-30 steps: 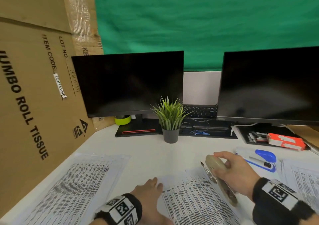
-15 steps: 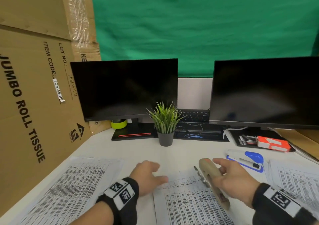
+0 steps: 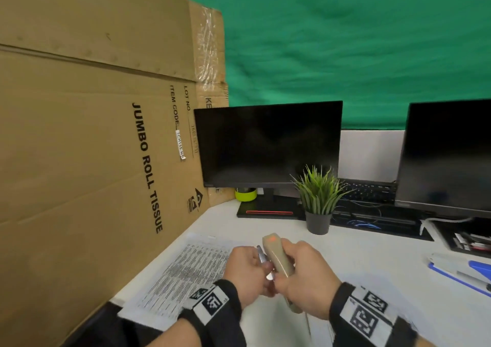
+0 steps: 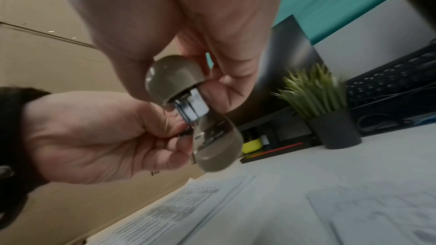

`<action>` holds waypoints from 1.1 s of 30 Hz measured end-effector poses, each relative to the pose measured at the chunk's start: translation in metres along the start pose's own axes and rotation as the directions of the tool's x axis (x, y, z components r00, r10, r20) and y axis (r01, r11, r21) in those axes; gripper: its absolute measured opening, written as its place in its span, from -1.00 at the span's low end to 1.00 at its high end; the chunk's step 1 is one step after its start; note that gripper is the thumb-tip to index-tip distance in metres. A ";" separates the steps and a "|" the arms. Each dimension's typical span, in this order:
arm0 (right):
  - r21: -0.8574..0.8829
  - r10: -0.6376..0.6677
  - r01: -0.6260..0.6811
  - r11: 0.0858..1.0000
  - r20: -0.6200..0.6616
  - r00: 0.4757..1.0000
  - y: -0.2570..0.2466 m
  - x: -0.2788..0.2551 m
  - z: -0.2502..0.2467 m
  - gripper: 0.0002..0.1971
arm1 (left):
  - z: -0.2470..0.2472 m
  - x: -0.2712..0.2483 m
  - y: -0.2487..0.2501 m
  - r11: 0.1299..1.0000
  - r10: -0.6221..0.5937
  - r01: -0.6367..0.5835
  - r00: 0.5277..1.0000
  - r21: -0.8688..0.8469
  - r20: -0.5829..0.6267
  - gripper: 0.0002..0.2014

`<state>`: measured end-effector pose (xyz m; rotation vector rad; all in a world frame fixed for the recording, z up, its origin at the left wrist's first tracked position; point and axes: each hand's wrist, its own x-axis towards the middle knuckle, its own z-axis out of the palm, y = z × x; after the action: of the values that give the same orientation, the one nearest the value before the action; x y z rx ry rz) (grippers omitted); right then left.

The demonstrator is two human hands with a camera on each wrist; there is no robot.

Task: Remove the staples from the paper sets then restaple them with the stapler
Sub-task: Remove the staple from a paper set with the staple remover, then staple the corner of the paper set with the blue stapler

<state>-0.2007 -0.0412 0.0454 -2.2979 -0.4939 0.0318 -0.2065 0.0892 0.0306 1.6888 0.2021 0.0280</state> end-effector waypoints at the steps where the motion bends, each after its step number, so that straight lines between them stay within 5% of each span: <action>1: -0.016 -0.024 0.024 1.000 0.010 1.000 -0.008 0.002 0.006 -0.77 | -0.007 -0.002 -0.001 1.000 -0.004 0.004 0.999 -0.005 -0.034 -0.80; 6: -0.111 -0.082 0.087 0.990 0.046 0.996 -0.044 0.012 0.039 -0.68 | -0.043 -0.016 -0.009 0.995 0.041 -0.016 0.967 0.102 -0.250 -0.62; 12: -0.067 -0.131 0.141 0.988 0.138 0.982 -0.072 0.013 0.080 -0.65 | -0.090 -0.031 -0.029 0.992 -0.005 0.055 0.922 0.116 -0.388 -0.71; 17: 0.009 -0.243 0.249 0.968 0.253 0.936 -0.079 0.006 0.104 -0.87 | -0.150 -0.038 -0.049 0.965 -0.044 0.171 0.853 0.199 -0.520 -0.76; 19: 0.002 -0.271 0.280 0.960 0.256 0.928 -0.075 0.004 0.108 -0.79 | -0.177 -0.041 -0.062 0.836 -0.015 0.283 0.869 0.470 -0.495 -0.77; 21: 0.033 -0.270 0.270 0.962 0.248 0.930 -0.068 0.006 0.106 -0.80 | -0.198 -0.048 -0.077 0.570 -0.028 0.374 0.899 0.732 -0.438 -0.85; 24: 0.064 -0.235 0.226 0.972 0.245 0.941 -0.058 0.008 0.100 -0.87 | -0.222 -0.058 -0.109 0.301 -0.070 0.430 0.900 0.851 -0.430 -0.81; 29: 0.020 -0.183 0.183 0.983 0.223 0.958 -0.041 0.010 0.093 -0.88 | -0.246 -0.063 -0.135 0.287 -0.066 0.493 0.865 0.821 -0.497 -0.66; 33: 0.053 -0.113 0.103 0.993 0.225 0.968 -0.027 0.013 0.082 -0.86 | -0.246 -0.062 -0.128 0.192 -0.092 0.444 0.896 0.875 -0.434 -0.79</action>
<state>-0.2125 0.0371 0.0079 -2.2347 -0.7286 0.2523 -0.3157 0.3368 -0.0580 2.9253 0.9286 -0.1661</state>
